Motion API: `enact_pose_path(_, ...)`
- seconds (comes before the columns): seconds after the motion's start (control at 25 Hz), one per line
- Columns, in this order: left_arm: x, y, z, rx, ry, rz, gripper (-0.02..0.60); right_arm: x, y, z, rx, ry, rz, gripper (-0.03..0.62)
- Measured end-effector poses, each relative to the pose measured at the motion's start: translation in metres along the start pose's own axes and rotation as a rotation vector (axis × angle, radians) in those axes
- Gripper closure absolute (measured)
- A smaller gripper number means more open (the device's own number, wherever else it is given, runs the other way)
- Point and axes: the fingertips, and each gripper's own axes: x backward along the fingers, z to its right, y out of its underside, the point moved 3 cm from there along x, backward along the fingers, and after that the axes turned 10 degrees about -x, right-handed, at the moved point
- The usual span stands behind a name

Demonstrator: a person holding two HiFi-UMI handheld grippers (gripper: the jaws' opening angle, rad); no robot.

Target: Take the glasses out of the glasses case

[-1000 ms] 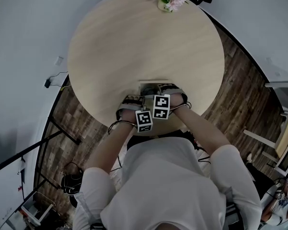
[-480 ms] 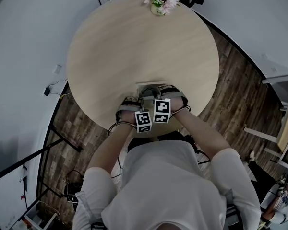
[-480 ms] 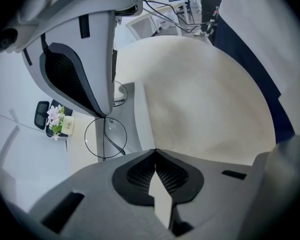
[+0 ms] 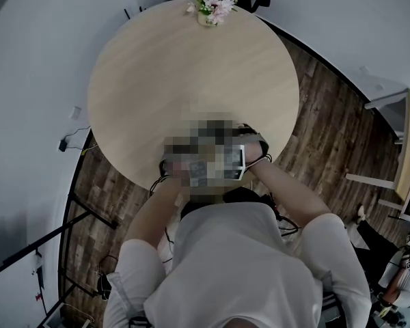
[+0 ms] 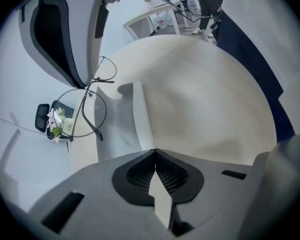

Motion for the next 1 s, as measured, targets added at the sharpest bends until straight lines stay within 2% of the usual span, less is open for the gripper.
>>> enact_pose_path(0.4, 0.001, -0.002, -0.001, 0.009, -0.003, -0.011, 0.577, 0.018, 0.065, 0.015, -0.075, 0.053, -0.078, 0.576)
enact_pose_path(0.68, 0.0, -0.005, -0.002, 0.023, 0.004, -0.034, 0.577, 0.007, 0.107, 0.017, -0.056, 0.011, -0.122, 0.576)
enact_pose_path(1.0, 0.0, -0.006, -0.004, 0.043, 0.006, -0.069, 0.577, -0.017, 0.128, 0.015, 0.013, -0.056, -0.121, 0.576)
